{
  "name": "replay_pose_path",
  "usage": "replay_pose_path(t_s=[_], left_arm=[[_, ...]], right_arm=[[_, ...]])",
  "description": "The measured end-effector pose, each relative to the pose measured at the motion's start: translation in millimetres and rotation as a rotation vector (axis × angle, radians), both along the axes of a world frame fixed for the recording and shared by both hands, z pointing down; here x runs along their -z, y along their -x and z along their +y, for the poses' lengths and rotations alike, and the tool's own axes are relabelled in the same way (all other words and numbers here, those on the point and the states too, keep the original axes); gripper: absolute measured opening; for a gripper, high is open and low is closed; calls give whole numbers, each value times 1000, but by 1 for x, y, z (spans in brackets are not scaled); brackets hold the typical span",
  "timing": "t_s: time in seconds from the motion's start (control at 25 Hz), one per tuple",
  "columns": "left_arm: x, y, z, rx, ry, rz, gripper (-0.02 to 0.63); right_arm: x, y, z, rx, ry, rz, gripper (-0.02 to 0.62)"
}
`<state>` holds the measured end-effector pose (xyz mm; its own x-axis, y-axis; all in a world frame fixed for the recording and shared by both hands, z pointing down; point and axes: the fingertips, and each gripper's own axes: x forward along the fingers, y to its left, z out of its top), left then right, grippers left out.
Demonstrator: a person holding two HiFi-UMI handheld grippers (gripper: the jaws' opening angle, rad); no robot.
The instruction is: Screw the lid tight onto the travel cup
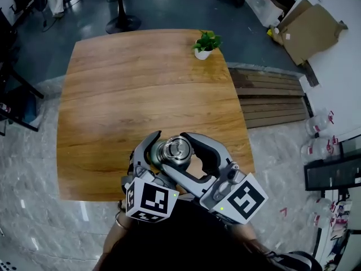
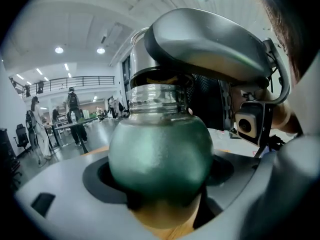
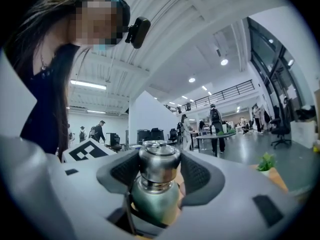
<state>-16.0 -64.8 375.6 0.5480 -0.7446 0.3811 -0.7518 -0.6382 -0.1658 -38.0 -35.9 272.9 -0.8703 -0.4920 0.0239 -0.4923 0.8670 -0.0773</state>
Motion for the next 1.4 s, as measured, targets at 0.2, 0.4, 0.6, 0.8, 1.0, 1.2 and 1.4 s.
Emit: replay_pose_path(t_s=[0.2,0.4,0.6,0.8,1.0,1.2,1.4], left_arm=[[1,-1,1,-14,-3,16,417],[1,-3,0,-13,4,21,417],[-2,-6,0,-22,15,21,417],[-6,-9,-2,-33,26,34,416],[-2,-15,-1,-60,40,94,416],[0,-24,4,-106,38,111,414],[-2,-25,0,-99,40,62,414]], right_arm=[[-7,9,1,25,14,19,270],[-13,9,0,41,35,42,270],[-8,8,-1,56,37,6,270],[-8,3,-1,82,66,-26,270],[-10,-8,-3,93,82,-27,270],[-15,-15,1,134,113,-35,270],[-14,-17,0,129,91,7,247]])
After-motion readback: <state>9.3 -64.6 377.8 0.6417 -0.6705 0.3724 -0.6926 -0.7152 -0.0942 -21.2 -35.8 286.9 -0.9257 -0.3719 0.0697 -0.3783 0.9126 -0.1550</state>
